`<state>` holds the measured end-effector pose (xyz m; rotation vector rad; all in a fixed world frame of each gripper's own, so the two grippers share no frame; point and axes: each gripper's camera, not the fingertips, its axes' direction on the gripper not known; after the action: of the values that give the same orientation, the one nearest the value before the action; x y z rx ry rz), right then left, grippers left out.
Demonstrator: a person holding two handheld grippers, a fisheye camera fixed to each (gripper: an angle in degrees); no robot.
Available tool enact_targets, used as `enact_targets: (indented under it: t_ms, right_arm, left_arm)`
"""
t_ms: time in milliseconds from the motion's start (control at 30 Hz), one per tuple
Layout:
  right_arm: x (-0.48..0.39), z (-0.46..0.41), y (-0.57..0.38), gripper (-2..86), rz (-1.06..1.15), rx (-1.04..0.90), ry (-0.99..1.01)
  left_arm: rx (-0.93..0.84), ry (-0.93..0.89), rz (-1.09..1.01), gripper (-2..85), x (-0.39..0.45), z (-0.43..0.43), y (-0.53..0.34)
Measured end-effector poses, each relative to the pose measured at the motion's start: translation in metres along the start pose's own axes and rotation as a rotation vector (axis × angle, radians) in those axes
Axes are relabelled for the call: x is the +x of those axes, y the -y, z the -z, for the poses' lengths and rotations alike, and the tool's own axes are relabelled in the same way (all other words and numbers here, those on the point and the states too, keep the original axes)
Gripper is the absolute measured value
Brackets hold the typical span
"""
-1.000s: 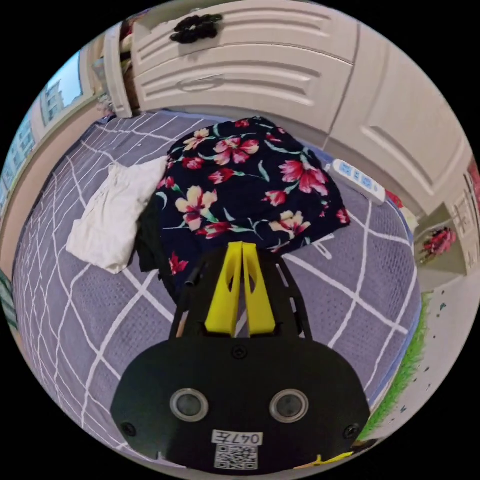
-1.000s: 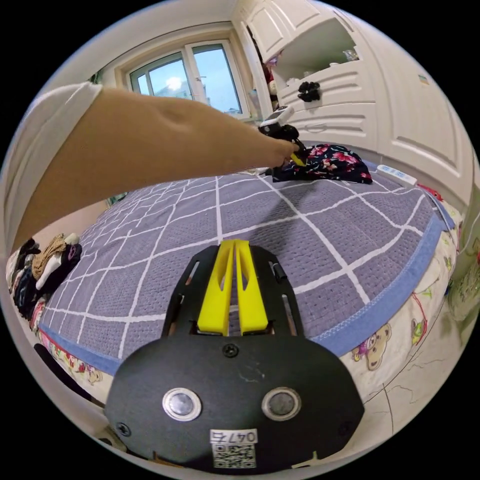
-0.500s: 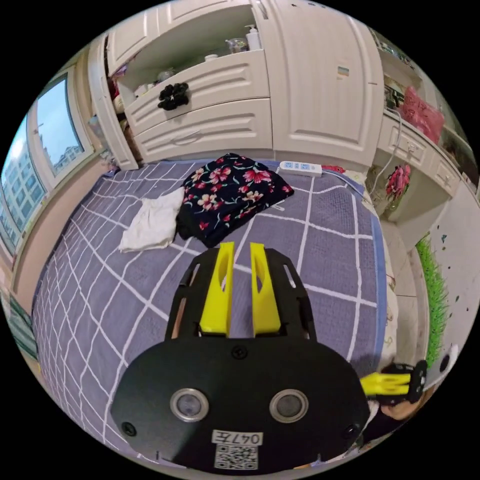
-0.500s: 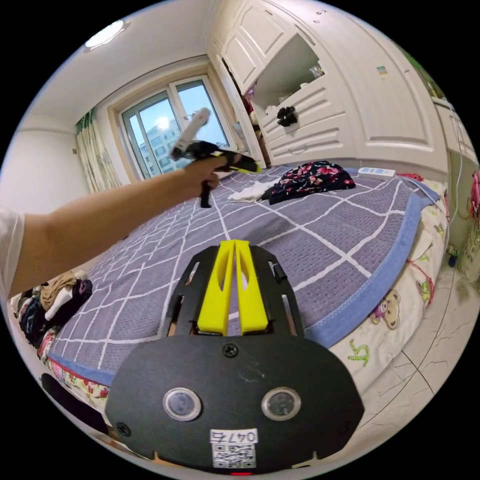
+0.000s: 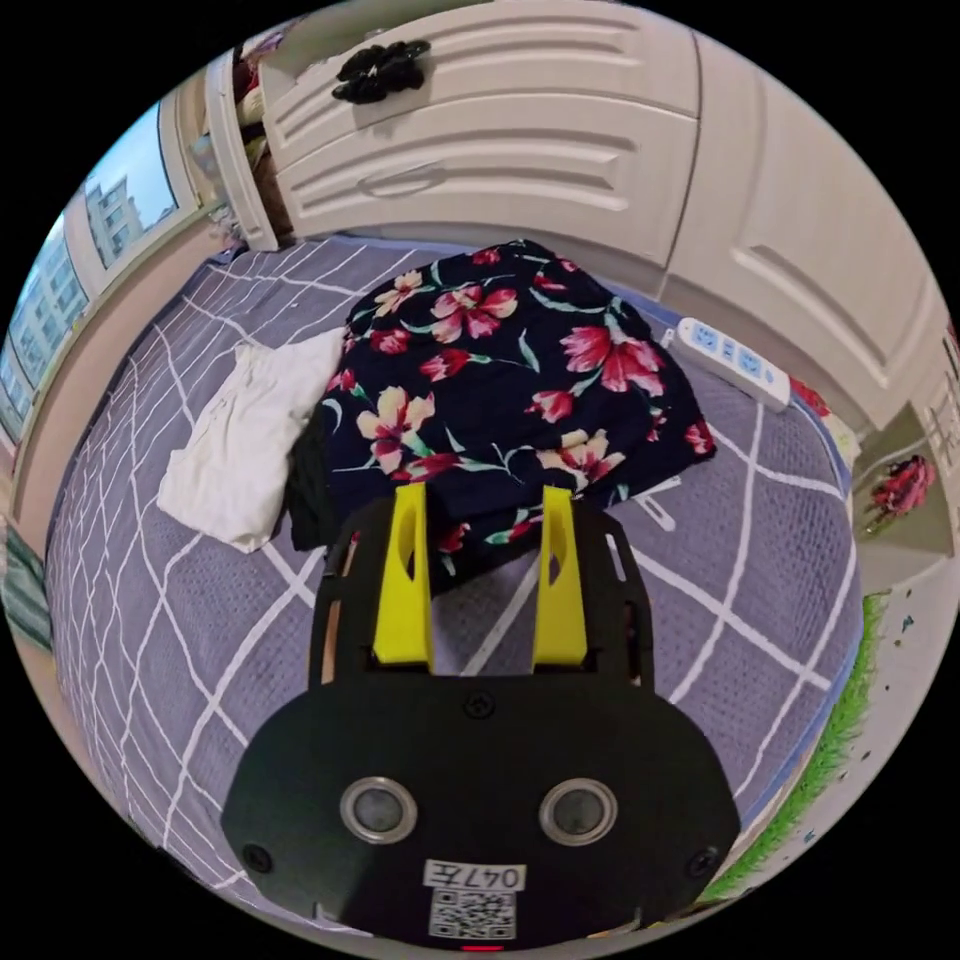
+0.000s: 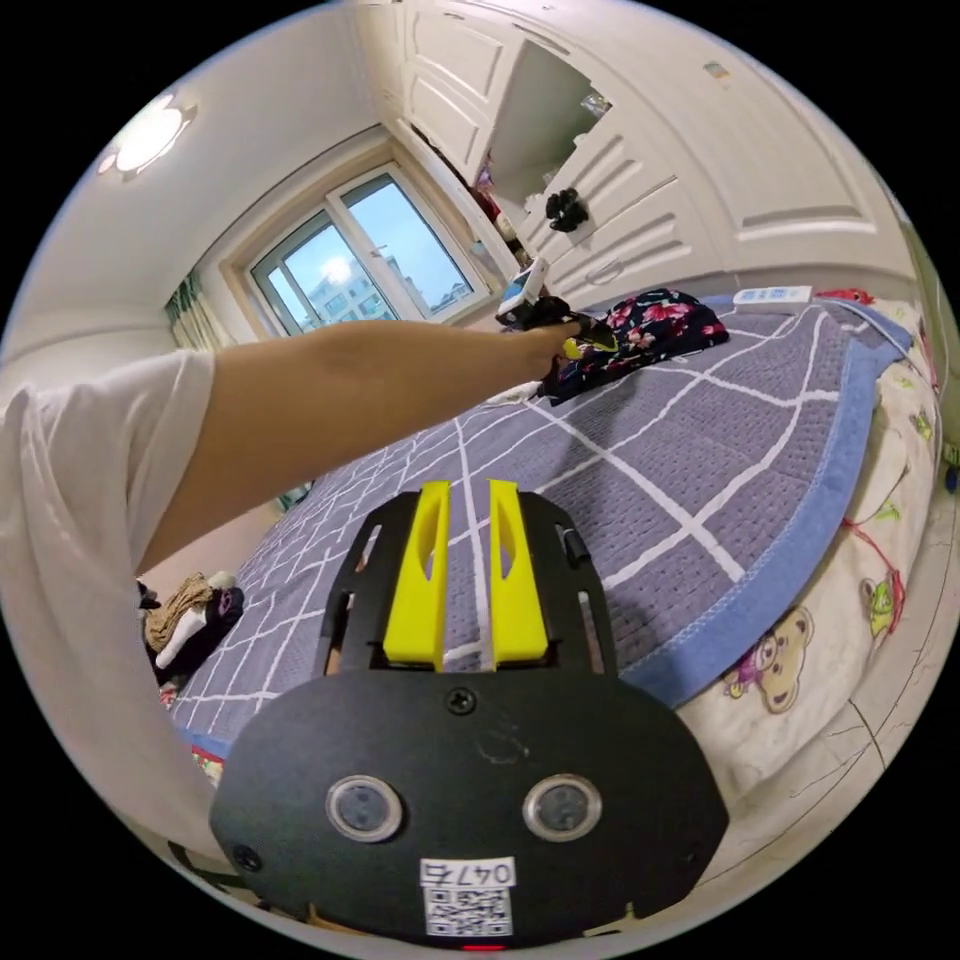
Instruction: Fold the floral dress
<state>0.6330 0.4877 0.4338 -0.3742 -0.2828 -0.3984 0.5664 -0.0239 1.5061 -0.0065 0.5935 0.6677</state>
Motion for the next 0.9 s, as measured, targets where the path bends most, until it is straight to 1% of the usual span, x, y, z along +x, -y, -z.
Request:
enact_targets:
  t_ms: [33,67,100,167,233,267,333,367,500,533,567,633,700,733,767,800,833,867,900]
  right_arm:
    - [0.001,-0.002,0.0,2.1,0.0,0.002,-0.007]
    - [0.0,-0.007,-0.001,2.2,0.01,-0.004,-0.023]
    - [0.0,-0.015,-0.001,2.5,0.022,-0.026,-0.035]
    - [0.002,-0.023,0.002,3.5,0.028,-0.051,-0.049]
    - [0.007,-0.024,0.004,5.8,0.009,-0.035,-0.074]
    - [0.009,-0.023,0.005,8.2,-0.005,-0.018,-0.089]
    - [0.009,-0.025,0.007,11.7,0.0,-0.028,-0.102]
    - [0.006,-0.029,0.009,13.6,0.008,-0.037,-0.115]
    - [-0.015,-0.04,0.019,20.1,0.084,-0.043,-0.192]
    - [-0.018,-0.043,0.022,21.2,0.085,-0.047,-0.193]
    - [-0.023,-0.054,0.025,22.9,0.074,-0.074,-0.171]
    - [-0.03,-0.08,0.026,23.8,0.048,-0.16,-0.103]
    - [-0.054,-0.124,0.02,22.4,0.078,-0.333,0.013]
    - [-0.062,-0.136,0.018,20.4,0.095,-0.386,0.039]
    - [-0.082,-0.16,0.01,16.4,0.147,-0.52,0.091]
    - [-0.103,-0.177,0.0,9.2,0.22,-0.624,0.156]
    - [-0.113,-0.179,-0.004,5.6,0.245,-0.639,0.172]
    - [-0.131,-0.173,-0.007,3.8,0.278,-0.617,0.199]
    - [-0.152,-0.156,-0.005,2.6,0.32,-0.547,0.239]
  left_arm:
    - [-0.045,0.016,0.012,3.6,-0.001,-0.009,0.005]
    - [-0.078,0.03,0.011,1.1,-0.001,-0.014,0.006]
    - [-0.083,0.028,-0.033,0.4,0.001,-0.013,0.005]
    - [-0.041,-0.052,-0.036,-0.3,-0.003,-0.002,-0.005]
    - [0.065,-0.224,-0.041,-0.7,-0.02,0.036,-0.042]
    - [0.081,-0.251,-0.055,-0.7,-0.025,0.047,-0.055]
    - [0.105,-0.265,-0.138,-0.8,-0.04,0.094,-0.119]
    - [0.095,-0.278,-0.157,-0.8,-0.044,0.105,-0.136]
    - [-0.006,-0.423,-0.194,-0.8,-0.063,0.185,-0.266]
    - [-0.022,-0.465,-0.194,-0.8,-0.063,0.209,-0.304]
    - [-0.031,-0.482,-0.195,-0.8,-0.062,0.221,-0.322]
    - [-0.074,-0.492,-0.216,-0.8,-0.052,0.263,-0.39]
    - [-0.076,-0.533,-0.205,-0.8,-0.045,0.291,-0.433]
    - [-0.039,-0.57,-0.166,-0.8,-0.045,0.311,-0.457]
    - [-0.016,-0.579,-0.141,-0.8,-0.046,0.321,-0.468]
    - [0.009,-0.556,-0.098,-0.8,-0.049,0.34,-0.487]
    - [0.012,-0.492,-0.069,-0.8,-0.053,0.356,-0.505]
    - [0.014,-0.462,-0.052,-0.8,-0.057,0.364,-0.514]
    - [0.022,-0.443,-0.003,-0.8,-0.068,0.38,-0.531]
